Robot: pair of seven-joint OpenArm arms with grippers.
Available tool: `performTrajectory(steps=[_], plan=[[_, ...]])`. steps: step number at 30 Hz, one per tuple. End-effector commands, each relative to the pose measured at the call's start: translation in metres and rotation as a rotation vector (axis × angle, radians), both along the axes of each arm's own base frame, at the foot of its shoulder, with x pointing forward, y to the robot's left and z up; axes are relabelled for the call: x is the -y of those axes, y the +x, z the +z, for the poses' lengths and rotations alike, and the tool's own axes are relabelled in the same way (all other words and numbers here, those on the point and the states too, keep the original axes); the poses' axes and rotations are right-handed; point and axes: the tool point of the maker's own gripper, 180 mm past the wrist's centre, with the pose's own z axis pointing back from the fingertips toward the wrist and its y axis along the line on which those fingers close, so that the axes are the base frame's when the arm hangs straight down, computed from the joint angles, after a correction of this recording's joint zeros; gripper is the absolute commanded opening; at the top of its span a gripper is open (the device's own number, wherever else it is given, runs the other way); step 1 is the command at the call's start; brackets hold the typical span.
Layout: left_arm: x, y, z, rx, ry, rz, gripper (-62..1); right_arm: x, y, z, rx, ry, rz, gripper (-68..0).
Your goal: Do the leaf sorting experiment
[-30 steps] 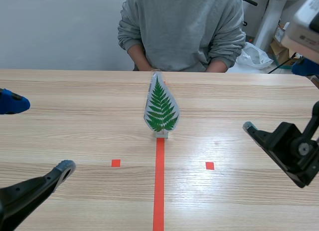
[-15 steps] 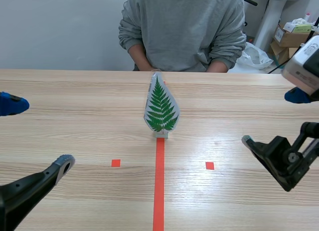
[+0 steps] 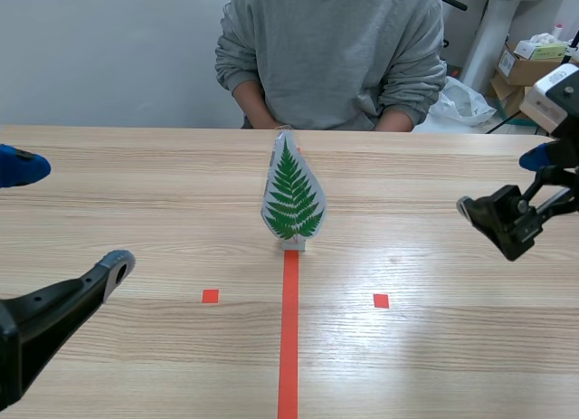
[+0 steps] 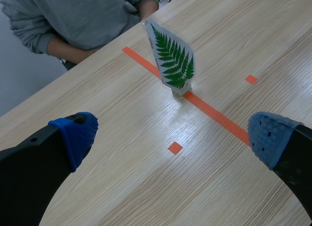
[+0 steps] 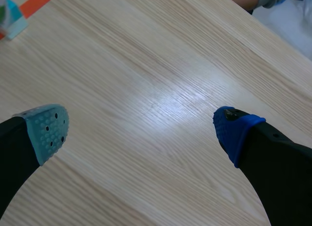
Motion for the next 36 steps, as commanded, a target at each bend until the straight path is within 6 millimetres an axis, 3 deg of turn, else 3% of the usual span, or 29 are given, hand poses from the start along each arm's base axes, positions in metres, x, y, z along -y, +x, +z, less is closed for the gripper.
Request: performTrajectory(steps=[1, 5, 10, 24, 30, 36], plan=[[0.005, 0.000, 0.006, 0.014, -0.024, -0.008, 1.4, -0.005, 0.016, 0.016, 0.050, 0.012, 0.020, -6.7], [0.005, 0.000, 0.005, 0.011, -0.022, -0.008, 1.4, -0.019, 0.039, 0.010, 0.026, 0.046, 0.049, -6.7], [0.005, 0.000, 0.005, 0.011, -0.022, -0.008, 1.4, -0.062, 0.058, -0.003, -0.020, 0.081, 0.124, -6.7], [0.005, 0.000, 0.005, 0.012, -0.023, -0.008, 1.4, -0.172, 0.068, -0.029, -0.122, 0.212, 0.274, -6.7], [0.005, 0.000, 0.005, 0.012, -0.023, -0.008, 1.4, -0.204, 0.075, -0.031, -0.155, 0.253, 0.301, -6.7], [0.005, 0.000, 0.005, 0.012, -0.023, -0.008, 1.4, -0.215, 0.072, -0.036, -0.167, 0.281, 0.311, -6.8]])
